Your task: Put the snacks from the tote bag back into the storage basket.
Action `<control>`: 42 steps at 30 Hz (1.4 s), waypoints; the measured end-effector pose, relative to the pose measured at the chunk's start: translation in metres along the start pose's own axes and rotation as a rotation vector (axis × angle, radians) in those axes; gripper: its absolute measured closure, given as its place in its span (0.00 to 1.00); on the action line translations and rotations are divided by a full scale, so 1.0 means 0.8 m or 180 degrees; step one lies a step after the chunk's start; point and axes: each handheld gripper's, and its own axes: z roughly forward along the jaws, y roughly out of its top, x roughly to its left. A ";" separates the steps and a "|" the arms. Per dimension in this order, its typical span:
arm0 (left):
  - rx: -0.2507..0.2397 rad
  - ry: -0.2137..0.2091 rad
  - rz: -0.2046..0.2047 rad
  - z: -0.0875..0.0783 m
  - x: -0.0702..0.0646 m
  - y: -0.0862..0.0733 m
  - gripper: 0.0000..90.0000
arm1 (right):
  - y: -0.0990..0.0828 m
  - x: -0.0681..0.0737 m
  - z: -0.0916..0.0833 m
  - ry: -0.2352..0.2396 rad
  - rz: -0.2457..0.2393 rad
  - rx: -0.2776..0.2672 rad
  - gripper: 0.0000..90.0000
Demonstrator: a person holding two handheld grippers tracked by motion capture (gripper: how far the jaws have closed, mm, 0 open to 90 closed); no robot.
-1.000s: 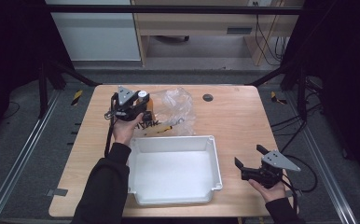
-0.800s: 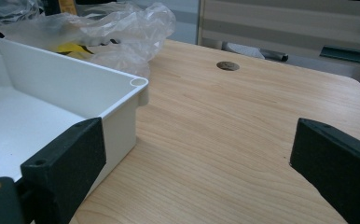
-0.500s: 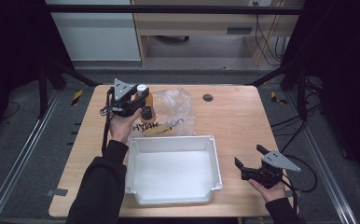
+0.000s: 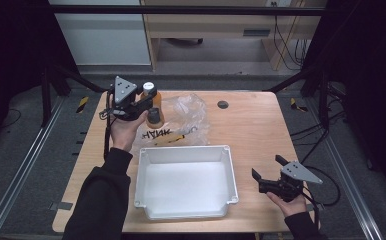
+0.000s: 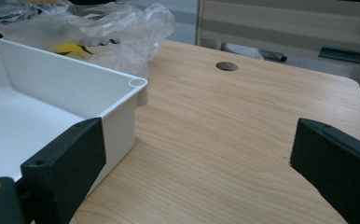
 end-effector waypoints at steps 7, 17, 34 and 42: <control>-0.0074 -0.0035 0.0090 -0.018 -0.008 0.018 0.66 | 0.000 0.000 0.000 -0.0006 -0.0002 -0.0001 0.04; -0.0145 -0.0122 0.0088 -0.043 -0.020 0.028 0.66 | 0.000 0.000 0.000 0.0004 -0.0014 -0.0011 0.04; -0.0151 -0.0324 0.0119 -0.090 -0.048 0.014 0.66 | 0.000 0.001 -0.001 -0.0002 -0.0028 0.0002 0.04; -0.0148 -0.0387 0.0108 -0.105 -0.052 -0.001 0.66 | 0.000 0.001 -0.001 -0.0013 -0.0042 0.0005 0.04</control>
